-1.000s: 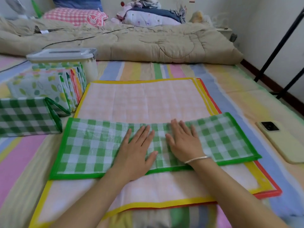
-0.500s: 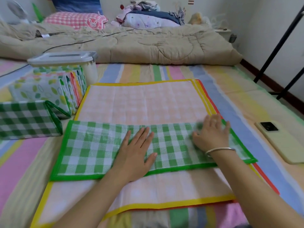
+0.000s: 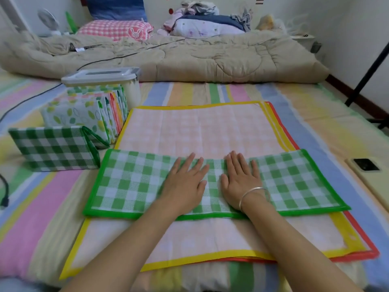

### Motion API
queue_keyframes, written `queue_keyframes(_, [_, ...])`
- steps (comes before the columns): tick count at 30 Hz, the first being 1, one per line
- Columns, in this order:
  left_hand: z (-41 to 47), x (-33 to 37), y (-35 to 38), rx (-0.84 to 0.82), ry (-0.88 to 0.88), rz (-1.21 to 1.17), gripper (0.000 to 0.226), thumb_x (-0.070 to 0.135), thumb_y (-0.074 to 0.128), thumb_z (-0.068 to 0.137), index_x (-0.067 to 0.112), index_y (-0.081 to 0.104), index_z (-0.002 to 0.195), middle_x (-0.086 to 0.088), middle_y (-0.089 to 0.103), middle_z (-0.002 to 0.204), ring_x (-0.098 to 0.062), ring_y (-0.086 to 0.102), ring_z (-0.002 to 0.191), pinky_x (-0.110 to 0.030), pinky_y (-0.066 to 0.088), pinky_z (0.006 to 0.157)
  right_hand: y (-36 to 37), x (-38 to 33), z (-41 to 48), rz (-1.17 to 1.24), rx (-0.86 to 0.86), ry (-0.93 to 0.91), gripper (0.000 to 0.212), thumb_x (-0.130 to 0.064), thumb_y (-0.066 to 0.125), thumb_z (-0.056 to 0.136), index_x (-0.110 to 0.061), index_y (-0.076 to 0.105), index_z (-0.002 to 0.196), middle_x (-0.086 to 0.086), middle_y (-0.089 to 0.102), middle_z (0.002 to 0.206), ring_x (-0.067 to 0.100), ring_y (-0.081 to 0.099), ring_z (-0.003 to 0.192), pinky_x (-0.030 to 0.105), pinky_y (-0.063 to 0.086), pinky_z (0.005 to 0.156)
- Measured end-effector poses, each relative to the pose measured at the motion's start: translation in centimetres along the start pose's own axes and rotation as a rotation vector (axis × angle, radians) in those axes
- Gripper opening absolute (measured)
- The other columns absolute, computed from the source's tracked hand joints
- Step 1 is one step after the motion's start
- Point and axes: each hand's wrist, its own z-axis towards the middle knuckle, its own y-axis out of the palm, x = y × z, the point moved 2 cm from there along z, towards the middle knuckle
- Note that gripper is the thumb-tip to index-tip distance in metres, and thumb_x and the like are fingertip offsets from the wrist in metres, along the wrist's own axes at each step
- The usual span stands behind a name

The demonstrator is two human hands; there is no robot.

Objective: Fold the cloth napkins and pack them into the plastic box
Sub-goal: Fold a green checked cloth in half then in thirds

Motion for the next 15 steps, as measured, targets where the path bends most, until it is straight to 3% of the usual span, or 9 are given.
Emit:
queue_keyframes(2, [-1.2,-3.1,0.5,-0.058,-0.094,0.086,0.060,0.048,0.010,0.105,0.026,-0.007,0.158,0.010,-0.015,0.165,-0.006,-0.017,0.150,-0.044,-0.007,0.124,0.1,0.3,0.0,-0.001,-0.005,-0.003,0.062,-0.040,0.012,0.101,-0.019,-0.014,0.154,-0.004,-0.022,0.160,0.013,-0.021,0.147,0.045,-0.013,0.119])
queue_keyframes(7, [-5.0,-11.0,-0.6,-0.027,-0.503,0.261,0.066,0.055,0.003,0.101,0.024,-0.014,0.157,0.002,-0.020,0.164,-0.010,-0.016,0.151,-0.049,-0.012,0.122,0.2,0.2,0.0,0.008,-0.013,-0.018,0.062,-0.042,0.011,0.101,-0.021,-0.014,0.154,-0.005,-0.023,0.160,0.013,-0.021,0.147,0.044,-0.013,0.120])
queue_keyframes(15, [-4.8,-11.2,0.3,-0.069,-0.603,0.169,0.076,0.068,0.005,0.096,0.028,-0.022,0.154,-0.010,-0.025,0.163,-0.023,-0.022,0.151,-0.063,-0.018,0.114,0.2,0.4,0.1,0.027,-0.033,-0.034,0.061,-0.044,0.011,0.101,-0.023,-0.014,0.154,-0.005,-0.023,0.160,0.012,-0.021,0.147,0.043,-0.011,0.120])
